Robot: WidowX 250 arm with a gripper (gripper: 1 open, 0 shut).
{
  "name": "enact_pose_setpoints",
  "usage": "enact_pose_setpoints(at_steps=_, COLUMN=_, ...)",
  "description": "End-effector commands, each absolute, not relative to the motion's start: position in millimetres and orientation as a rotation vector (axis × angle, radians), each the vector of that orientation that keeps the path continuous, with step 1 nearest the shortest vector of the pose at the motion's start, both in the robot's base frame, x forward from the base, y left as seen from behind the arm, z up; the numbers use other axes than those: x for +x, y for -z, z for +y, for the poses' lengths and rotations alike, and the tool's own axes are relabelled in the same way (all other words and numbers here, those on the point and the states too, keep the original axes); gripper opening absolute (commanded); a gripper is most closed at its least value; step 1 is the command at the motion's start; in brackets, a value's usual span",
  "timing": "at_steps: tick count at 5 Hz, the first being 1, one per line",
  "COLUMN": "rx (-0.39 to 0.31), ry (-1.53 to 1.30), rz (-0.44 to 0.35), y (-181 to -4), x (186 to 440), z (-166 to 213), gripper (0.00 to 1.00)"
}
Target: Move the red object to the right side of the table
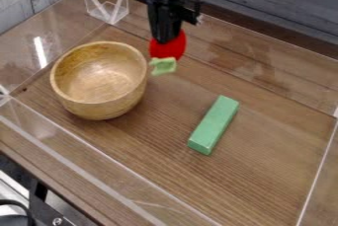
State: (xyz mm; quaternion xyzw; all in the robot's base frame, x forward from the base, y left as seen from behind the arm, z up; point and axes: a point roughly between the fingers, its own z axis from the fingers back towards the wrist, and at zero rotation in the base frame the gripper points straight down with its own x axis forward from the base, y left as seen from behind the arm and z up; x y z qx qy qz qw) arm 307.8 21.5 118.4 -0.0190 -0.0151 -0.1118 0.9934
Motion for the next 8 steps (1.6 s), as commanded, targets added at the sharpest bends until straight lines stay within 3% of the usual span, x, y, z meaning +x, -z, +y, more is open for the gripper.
enact_pose_setpoints(at_steps=1, rx=-0.047, ry=0.287, rz=-0.072, y=-126.6, x=295, z=-16, gripper=0.00)
enact_pose_setpoints(at_steps=4, rx=-0.091, ry=0.414, rz=-0.031, y=-89.1, x=261, z=-89, gripper=0.00)
enact_pose_setpoints(at_steps=5, rx=-0.099, ry=0.416, rz=-0.033, y=-84.3, x=260, z=-88, gripper=1.00)
enact_pose_setpoints(at_steps=8, rx=-0.107, ry=0.379, rz=-0.059, y=-85.9, x=265, z=-71, gripper=1.00)
